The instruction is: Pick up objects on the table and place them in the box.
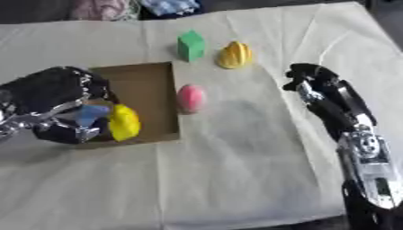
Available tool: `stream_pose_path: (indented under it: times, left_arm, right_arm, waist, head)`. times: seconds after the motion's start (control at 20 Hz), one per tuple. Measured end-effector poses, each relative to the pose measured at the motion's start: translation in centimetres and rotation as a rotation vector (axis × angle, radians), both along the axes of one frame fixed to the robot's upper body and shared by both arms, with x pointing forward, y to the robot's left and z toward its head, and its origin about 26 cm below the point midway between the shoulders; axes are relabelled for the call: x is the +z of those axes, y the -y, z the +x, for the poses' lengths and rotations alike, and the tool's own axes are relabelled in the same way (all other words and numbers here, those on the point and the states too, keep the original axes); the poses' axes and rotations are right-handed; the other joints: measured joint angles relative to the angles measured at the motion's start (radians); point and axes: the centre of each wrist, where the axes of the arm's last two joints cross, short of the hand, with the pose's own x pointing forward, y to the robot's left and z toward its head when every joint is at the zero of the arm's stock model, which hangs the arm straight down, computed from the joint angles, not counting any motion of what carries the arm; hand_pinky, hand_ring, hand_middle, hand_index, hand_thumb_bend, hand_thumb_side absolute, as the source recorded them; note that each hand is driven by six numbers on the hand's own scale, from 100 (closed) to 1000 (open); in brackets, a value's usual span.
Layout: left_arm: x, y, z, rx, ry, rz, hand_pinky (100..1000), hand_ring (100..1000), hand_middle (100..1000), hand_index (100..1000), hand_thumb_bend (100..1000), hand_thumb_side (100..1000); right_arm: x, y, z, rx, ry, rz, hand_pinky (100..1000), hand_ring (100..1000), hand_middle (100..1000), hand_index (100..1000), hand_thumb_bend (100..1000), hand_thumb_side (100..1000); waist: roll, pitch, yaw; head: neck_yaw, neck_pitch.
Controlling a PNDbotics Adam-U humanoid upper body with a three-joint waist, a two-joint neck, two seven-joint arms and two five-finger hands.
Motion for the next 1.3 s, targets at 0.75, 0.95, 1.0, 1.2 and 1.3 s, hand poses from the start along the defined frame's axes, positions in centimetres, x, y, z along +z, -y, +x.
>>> stream_pose_path:
  times: [0.75, 0.95, 1.0, 1.2, 1.3]
  left_arm:
    - [1.5, -0.9, -1.3, -0.011, -0.037, -0.199, 731, 635, 668, 825, 100, 252]
    - [1.5, -1.9, -1.5, -0.036, -0.024, -0.359, 729, 618, 650, 821, 100, 314]
    - [1.4, -2.1, -1.5, -0.046, -0.022, -0.403, 729, 615, 646, 820, 100, 331]
    - [0.4, -2.7, -1.9, -0.069, -0.032, -0.566, 724, 599, 626, 817, 100, 412]
    - [-0.5, -2.9, -2.2, -0.070, -0.049, -0.651, 721, 595, 623, 817, 100, 434]
  right_arm:
    - [1.6, 0.1, 1.1, 0.020, 0.064, -0.030, 818, 653, 689, 773, 100, 343]
    - [3.7, 0.5, 2.5, 0.050, 0.153, -0.087, 822, 659, 695, 783, 100, 393]
    - [4.3, 0.4, 2.9, 0.066, 0.185, -0.106, 823, 662, 698, 787, 100, 399]
    - [7.6, 0.3, 4.9, 0.155, 0.338, -0.221, 829, 683, 733, 828, 100, 374]
    - [9.4, 0.1, 6.0, 0.218, 0.428, -0.302, 829, 696, 745, 841, 100, 348]
  waist:
    - [0.000, 0.000, 0.031]
    - [-0.001, 0.000, 0.046]
    - [-0.002, 0.000, 0.050]
    - [-0.006, 0.000, 0.065]
    - [-0.006, -0.001, 0.073]
  head:
    - [-0.022, 0.000]
    - [-0.036, 0.000]
    - [-0.040, 0.000]
    - [-0.056, 0.000]
    - [-0.066, 0.000]
